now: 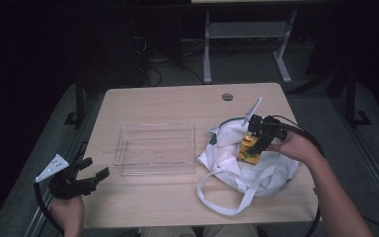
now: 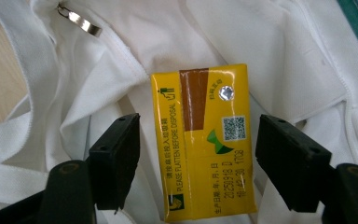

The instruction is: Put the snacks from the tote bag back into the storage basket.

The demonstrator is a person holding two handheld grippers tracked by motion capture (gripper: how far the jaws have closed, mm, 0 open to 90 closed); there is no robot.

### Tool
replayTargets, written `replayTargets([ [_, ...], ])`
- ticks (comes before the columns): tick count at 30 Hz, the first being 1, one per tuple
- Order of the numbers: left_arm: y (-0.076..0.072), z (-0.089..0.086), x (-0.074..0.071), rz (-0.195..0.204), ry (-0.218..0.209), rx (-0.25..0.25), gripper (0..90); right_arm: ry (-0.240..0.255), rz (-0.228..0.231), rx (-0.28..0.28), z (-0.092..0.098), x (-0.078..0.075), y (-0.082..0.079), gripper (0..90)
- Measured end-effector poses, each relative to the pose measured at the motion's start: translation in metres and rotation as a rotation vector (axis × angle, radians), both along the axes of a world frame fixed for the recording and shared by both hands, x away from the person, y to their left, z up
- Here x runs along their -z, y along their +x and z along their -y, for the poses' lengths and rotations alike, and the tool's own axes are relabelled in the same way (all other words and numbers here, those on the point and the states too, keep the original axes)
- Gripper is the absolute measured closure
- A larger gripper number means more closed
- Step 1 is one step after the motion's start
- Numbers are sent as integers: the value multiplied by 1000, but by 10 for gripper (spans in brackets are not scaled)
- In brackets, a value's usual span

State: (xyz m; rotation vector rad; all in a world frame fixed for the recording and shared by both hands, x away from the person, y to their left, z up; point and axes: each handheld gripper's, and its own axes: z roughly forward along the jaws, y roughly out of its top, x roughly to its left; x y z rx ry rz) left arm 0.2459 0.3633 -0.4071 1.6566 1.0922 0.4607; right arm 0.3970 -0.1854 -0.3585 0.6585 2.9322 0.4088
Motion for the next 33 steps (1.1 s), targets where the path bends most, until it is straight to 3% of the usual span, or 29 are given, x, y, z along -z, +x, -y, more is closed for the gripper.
replayTargets([
  [21,0,-1,0,1,-6,-1,125,-63,5,-33,-5,3,2,465],
  [33,0,-2,0,1,-22,-5,125,-65,12,-35,-6,4,2,467],
])
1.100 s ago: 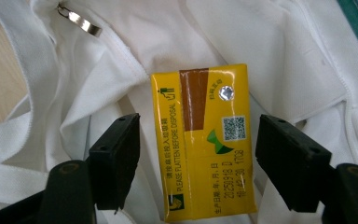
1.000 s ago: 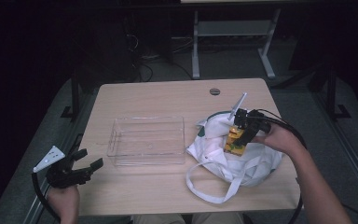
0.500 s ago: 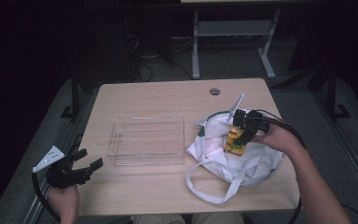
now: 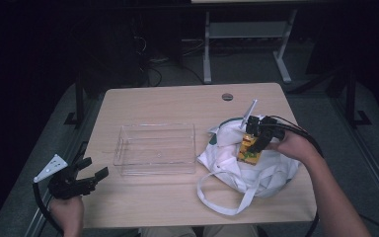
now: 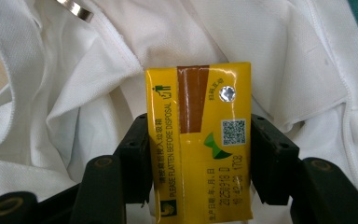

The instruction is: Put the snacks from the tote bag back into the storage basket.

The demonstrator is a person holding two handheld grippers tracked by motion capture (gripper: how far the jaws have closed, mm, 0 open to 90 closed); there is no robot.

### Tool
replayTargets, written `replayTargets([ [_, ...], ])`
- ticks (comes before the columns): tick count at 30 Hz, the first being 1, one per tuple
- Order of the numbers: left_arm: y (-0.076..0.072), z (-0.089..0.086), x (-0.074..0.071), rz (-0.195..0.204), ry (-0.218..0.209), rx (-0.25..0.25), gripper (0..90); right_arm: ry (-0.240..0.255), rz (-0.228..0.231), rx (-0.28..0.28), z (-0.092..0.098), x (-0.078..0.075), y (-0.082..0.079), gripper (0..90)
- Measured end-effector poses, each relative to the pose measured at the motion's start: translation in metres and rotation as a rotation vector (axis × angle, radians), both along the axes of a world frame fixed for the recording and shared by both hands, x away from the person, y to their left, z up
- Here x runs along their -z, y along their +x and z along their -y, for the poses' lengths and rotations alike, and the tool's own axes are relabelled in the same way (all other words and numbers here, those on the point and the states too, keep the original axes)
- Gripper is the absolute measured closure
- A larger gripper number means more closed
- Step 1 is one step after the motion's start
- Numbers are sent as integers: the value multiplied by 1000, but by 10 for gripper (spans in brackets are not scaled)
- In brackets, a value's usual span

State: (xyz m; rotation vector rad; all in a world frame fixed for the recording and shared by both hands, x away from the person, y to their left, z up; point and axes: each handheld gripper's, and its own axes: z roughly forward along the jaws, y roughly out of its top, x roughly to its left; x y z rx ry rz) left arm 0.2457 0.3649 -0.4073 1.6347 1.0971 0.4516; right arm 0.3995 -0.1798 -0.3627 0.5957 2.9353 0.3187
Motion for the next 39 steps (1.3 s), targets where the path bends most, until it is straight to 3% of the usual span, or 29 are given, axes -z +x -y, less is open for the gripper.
replayTargets([
  [8,0,0,0,0,0,0,125,13,4,-4,1,1,0,472],
  [34,0,-1,0,-1,3,-2,125,-11,7,-25,-2,0,-1,510],
  [39,0,0,0,1,9,0,125,-1,-11,-21,-2,-2,0,512],
])
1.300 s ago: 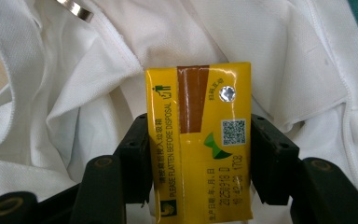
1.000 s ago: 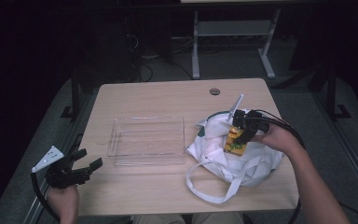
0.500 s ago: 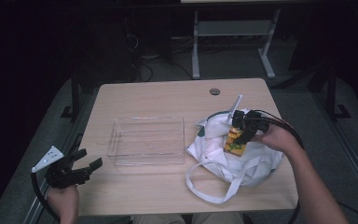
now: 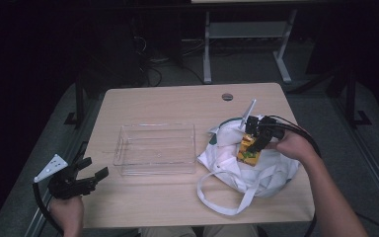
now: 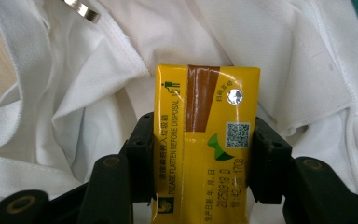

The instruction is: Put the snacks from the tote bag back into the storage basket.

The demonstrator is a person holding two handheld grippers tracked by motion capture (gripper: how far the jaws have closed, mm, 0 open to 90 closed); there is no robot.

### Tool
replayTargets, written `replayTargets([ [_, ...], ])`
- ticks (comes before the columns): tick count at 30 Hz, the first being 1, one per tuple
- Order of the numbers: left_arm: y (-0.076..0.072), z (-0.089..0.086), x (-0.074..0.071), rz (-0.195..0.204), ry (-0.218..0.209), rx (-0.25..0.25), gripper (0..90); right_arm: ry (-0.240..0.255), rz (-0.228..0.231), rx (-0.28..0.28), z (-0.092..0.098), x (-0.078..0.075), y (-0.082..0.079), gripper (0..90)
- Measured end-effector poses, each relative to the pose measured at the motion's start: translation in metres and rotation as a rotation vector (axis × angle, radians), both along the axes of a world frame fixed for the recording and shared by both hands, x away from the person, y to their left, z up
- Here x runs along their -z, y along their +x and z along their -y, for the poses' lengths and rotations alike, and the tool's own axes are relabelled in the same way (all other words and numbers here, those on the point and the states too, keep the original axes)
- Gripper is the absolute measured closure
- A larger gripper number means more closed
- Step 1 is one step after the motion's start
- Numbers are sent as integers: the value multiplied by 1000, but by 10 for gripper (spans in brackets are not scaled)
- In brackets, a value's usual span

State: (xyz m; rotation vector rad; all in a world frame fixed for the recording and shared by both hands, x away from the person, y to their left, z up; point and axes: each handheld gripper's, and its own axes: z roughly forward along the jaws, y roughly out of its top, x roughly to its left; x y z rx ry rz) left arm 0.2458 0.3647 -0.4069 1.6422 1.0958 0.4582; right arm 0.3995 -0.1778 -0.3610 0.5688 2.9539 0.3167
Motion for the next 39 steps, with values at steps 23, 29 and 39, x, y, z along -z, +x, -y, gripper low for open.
replayTargets([
  [23,0,-1,1,-2,3,-3,125,9,11,-29,-5,-36,-3,516],
  [29,0,-1,1,-4,2,-5,125,25,16,-30,-6,-54,-6,517],
  [39,0,-2,1,-3,0,-5,125,45,26,-46,-14,-75,-7,517],
])
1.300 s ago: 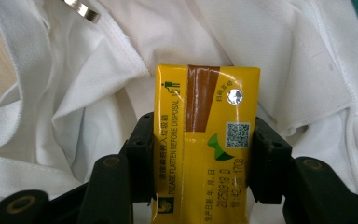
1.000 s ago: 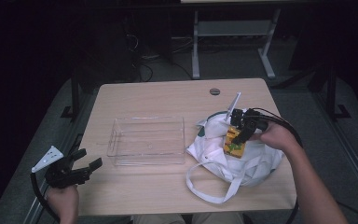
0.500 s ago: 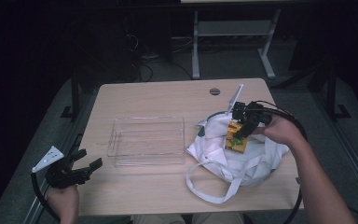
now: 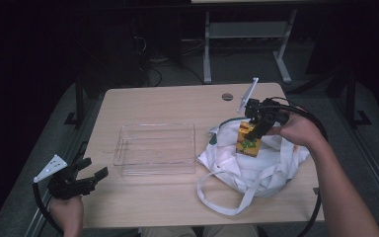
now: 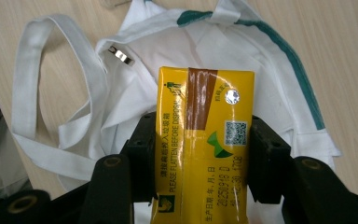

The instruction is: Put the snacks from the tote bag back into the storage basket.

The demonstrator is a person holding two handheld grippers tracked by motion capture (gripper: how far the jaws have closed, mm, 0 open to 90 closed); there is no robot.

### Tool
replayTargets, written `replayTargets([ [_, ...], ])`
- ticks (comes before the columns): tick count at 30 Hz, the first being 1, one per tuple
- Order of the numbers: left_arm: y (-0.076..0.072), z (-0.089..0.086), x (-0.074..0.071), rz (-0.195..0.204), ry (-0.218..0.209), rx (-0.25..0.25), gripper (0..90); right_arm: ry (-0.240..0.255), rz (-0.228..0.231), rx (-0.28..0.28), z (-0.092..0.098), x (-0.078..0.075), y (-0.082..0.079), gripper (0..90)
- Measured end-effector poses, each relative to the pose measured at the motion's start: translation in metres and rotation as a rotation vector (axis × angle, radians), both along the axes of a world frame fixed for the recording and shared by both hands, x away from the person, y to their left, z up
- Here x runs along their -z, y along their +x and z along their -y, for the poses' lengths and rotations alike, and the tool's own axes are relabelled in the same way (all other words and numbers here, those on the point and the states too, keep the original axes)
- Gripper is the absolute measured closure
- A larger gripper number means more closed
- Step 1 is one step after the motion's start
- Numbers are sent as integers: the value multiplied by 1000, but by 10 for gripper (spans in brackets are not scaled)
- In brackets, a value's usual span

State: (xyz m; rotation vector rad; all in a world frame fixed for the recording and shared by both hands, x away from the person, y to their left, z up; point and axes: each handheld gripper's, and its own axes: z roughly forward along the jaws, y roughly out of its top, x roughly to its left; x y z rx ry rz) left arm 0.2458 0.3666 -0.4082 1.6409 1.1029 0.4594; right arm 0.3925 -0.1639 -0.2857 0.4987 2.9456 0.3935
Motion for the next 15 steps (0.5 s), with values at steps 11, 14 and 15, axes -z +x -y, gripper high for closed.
replayTargets([
  [11,0,-1,0,-1,5,1,125,11,12,-29,-15,-19,-2,518],
  [14,1,-1,1,-4,-1,-3,125,20,8,-33,-20,-23,-2,518],
  [15,1,-1,1,-5,0,-3,125,20,11,-38,-21,-24,-2,518],
])
